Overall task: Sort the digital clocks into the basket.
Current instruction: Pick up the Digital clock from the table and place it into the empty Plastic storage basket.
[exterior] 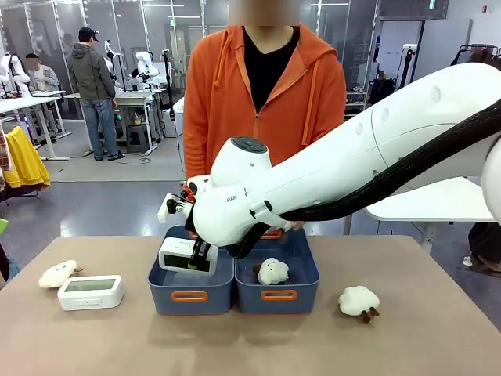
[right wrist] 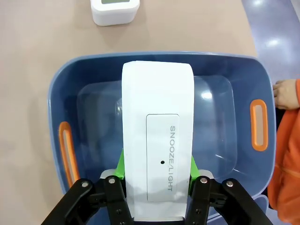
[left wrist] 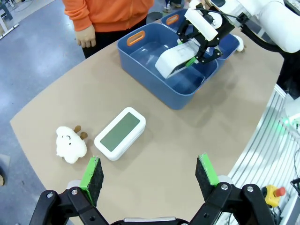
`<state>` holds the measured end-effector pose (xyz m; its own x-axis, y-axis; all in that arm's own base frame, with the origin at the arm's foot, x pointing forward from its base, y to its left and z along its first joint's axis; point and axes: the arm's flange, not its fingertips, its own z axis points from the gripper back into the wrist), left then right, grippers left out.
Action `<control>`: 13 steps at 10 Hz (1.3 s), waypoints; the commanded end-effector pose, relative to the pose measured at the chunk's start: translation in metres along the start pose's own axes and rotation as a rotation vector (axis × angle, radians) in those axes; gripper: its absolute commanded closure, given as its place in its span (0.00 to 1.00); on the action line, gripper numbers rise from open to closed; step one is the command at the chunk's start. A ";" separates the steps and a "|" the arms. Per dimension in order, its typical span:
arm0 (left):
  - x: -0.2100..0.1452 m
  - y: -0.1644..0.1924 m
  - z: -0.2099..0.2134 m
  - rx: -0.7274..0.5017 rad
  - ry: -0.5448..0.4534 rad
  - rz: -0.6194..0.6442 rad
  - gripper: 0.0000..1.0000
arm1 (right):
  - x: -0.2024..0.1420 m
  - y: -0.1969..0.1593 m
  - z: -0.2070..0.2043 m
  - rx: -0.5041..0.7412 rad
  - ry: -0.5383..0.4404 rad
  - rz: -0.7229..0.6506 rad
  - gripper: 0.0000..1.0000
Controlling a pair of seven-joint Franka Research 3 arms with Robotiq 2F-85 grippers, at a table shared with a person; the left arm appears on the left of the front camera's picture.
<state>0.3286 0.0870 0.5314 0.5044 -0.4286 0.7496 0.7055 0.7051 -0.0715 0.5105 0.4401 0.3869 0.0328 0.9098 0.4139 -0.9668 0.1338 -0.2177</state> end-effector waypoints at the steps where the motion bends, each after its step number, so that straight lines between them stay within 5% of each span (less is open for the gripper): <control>1: -0.001 0.002 0.001 -0.017 -0.008 -0.019 0.00 | 0.004 0.001 0.008 -0.010 0.016 -0.027 0.28; 3: -0.001 0.002 0.001 -0.017 -0.008 -0.019 0.00 | 0.001 0.002 0.014 -0.013 0.018 -0.032 0.03; 4: -0.001 0.002 0.001 -0.017 -0.008 -0.019 0.00 | 0.000 0.004 0.018 -0.017 0.015 -0.029 0.12; 5: -0.001 0.002 0.001 -0.017 -0.008 -0.019 0.00 | -0.001 0.007 0.022 -0.018 0.008 -0.029 0.00; 6: -0.001 0.002 0.001 -0.017 -0.008 -0.019 0.00 | -0.007 0.009 0.032 -0.035 0.002 -0.049 0.10; 13: -0.001 0.002 0.001 -0.017 -0.008 -0.019 0.00 | 0.003 -0.004 0.013 -0.014 -0.006 -0.006 0.10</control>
<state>0.3286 0.0871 0.5314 0.5045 -0.4286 0.7495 0.7053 0.7053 -0.0715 0.5094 0.4362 0.3989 0.0400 0.9070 0.4192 -0.9637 0.1459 -0.2237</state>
